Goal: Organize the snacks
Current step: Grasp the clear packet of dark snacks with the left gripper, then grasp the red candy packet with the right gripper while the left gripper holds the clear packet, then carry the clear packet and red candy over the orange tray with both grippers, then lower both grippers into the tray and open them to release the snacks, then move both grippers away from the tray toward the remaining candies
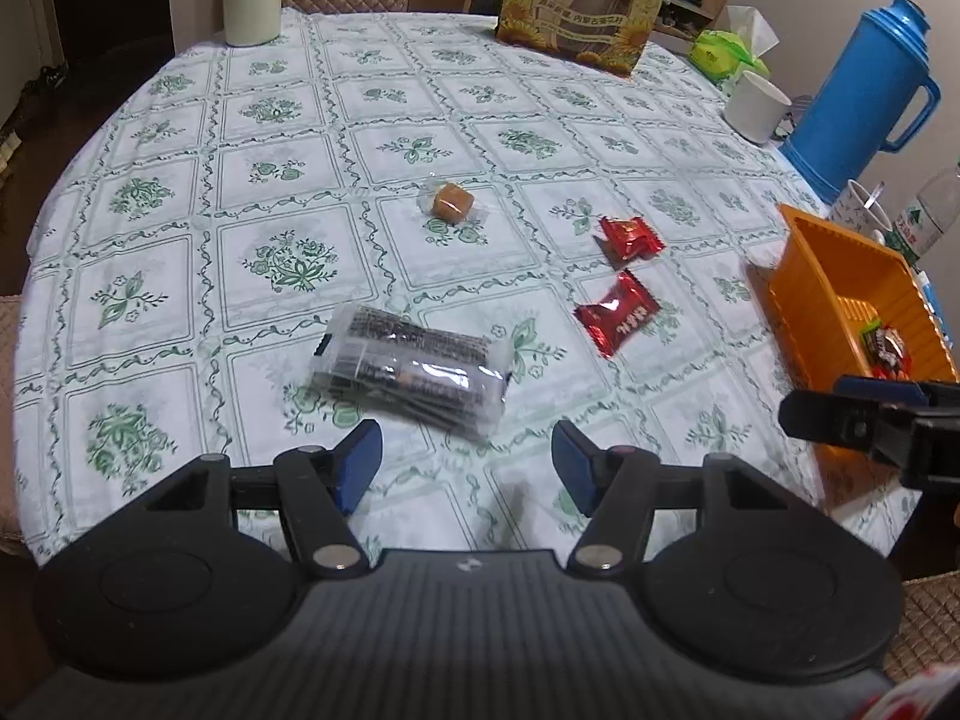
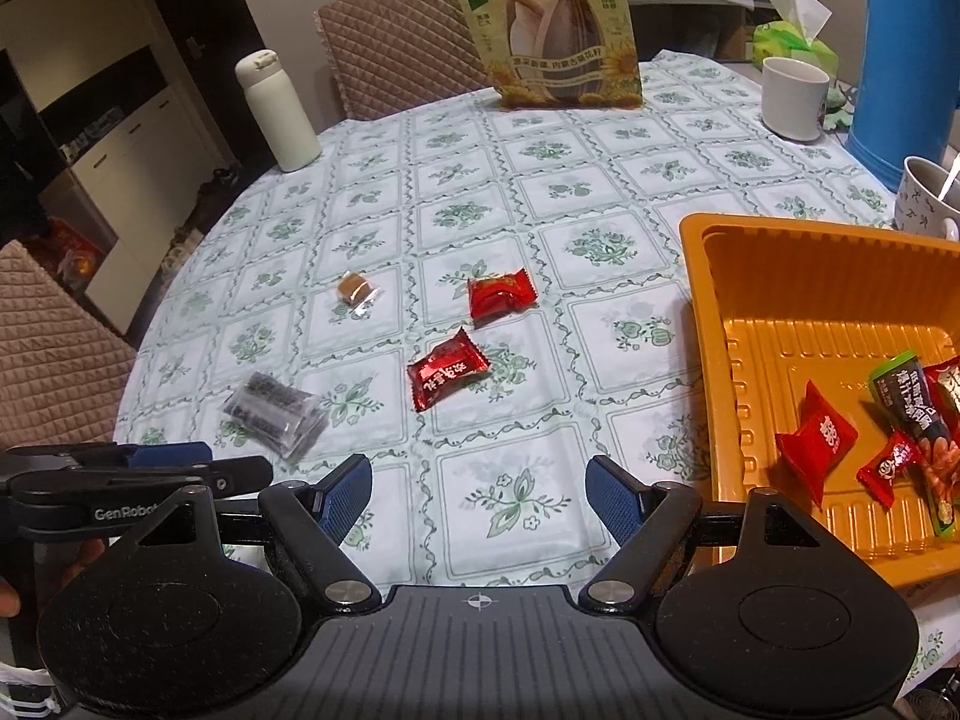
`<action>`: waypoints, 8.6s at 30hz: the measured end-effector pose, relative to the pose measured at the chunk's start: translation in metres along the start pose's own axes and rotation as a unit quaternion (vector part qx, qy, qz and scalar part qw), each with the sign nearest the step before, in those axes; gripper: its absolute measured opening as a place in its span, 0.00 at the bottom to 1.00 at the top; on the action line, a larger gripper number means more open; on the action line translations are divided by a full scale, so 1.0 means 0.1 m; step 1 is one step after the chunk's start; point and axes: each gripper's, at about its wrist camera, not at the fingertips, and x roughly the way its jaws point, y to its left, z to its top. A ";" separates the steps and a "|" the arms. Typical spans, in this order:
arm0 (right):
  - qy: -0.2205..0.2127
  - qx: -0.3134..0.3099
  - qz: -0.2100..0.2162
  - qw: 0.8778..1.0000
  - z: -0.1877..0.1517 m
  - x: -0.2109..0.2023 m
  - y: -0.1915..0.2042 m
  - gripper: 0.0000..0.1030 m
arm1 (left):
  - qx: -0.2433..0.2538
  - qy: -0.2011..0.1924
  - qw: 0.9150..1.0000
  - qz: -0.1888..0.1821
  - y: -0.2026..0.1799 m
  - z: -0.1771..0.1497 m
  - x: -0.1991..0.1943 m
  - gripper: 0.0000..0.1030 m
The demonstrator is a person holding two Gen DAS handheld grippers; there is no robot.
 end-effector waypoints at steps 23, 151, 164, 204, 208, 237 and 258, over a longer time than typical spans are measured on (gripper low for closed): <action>0.006 0.017 -0.017 1.000 0.21 0.25 -0.09 0.76 | 0.026 -0.006 1.000 0.006 -0.02 0.34 0.44 0.64; -0.085 0.036 -0.015 0.996 -0.14 -1.09 -1.23 0.24 | 0.146 -0.065 0.983 -0.087 -2.10 0.05 -0.45 0.33; -0.096 0.050 -0.021 0.994 0.01 -1.09 -1.89 0.24 | 0.151 -0.076 0.983 -0.074 -2.72 0.22 -0.14 0.33; -0.079 0.077 -0.010 0.994 0.35 -0.61 -2.40 0.24 | 0.174 -0.037 0.983 -0.038 -3.01 0.62 0.72 0.34; -0.076 0.077 -0.007 0.994 0.35 -0.61 -2.39 0.24 | 0.165 -0.039 0.985 -0.037 -2.97 0.64 0.67 0.34; -0.089 0.062 0.000 0.994 0.49 -0.47 -2.24 0.51 | 0.143 -0.052 0.988 -0.039 -2.83 0.60 0.41 0.34; -0.075 0.072 -0.021 0.994 0.16 -0.95 -2.24 0.77 | 0.117 -0.066 0.989 -0.058 -2.71 0.33 -0.07 0.45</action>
